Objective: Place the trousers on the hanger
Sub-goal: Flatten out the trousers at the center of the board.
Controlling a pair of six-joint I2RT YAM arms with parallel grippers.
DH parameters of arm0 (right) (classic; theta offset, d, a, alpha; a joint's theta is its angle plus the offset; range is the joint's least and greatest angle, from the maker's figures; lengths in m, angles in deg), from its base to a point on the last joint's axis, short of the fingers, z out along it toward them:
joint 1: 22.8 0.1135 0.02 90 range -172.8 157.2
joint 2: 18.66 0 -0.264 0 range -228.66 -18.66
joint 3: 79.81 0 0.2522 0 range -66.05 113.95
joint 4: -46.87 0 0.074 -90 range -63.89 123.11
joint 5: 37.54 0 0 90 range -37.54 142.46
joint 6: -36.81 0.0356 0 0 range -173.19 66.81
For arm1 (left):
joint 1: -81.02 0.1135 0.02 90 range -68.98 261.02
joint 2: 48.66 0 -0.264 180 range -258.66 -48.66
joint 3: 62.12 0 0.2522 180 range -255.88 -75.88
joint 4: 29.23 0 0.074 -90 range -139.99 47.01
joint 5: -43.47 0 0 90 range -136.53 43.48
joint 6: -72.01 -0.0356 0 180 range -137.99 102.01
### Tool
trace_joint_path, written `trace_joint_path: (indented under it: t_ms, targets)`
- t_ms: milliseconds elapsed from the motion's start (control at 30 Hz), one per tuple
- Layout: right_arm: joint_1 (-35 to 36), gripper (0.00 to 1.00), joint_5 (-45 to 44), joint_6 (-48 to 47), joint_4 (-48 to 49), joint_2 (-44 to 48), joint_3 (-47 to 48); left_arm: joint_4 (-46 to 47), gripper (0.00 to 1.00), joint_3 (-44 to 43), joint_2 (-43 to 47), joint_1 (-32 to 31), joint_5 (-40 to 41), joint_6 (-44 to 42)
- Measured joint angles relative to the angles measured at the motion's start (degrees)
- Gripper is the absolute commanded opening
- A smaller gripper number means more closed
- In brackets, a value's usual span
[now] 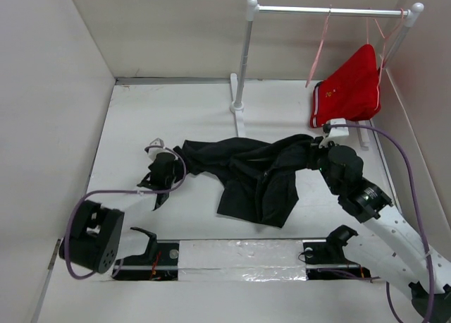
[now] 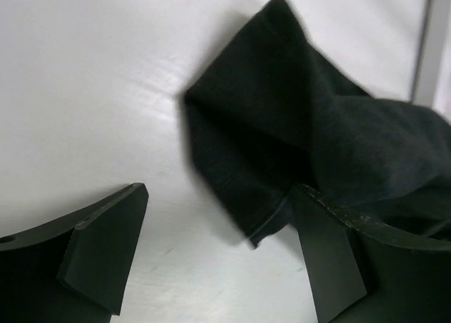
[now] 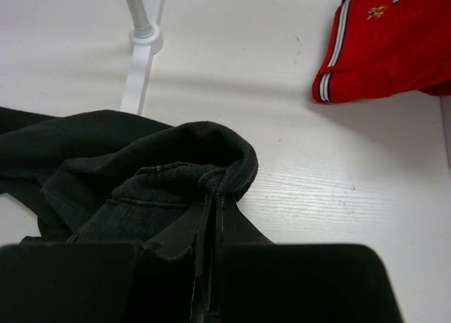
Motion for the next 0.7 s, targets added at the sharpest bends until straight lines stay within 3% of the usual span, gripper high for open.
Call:
trace_joint_path:
  t_ms: [167, 200, 233, 400, 533, 700]
  targets:
    - [0.0, 0.0, 2.6, -0.8, 0.3, -1.6, 0.2, 6.1, 0.49, -6.1, -12.3, -1.6, -4.2, 0.9]
    - [0.0, 0.0, 2.9, -0.9, 0.3, -1.5, 0.2, 7.4, 0.35, -6.6, -13.9, -1.9, -4.9, 1.1]
    - [0.0, 0.0, 3.1, -1.1, 0.4, -1.4, 0.2, 8.5, 0.0, -6.8, -15.2, -2.0, -5.7, 1.6]
    - [0.0, 0.0, 3.8, -1.3, 1.0, -1.2, 0.2, 5.6, 0.0, -8.2, -14.3, -1.6, -6.9, 2.1]
    - [0.0, 0.0, 5.5, -2.3, 1.0, -1.5, 0.3, -2.8, 0.0, -11.1, -0.2, -1.4, -1.5, 2.2]
    - [3.2, 0.0, 11.0, -5.6, -0.8, -3.8, 6.2, -6.7, 0.0, -18.0, 18.4, 1.8, 8.3, 2.6]
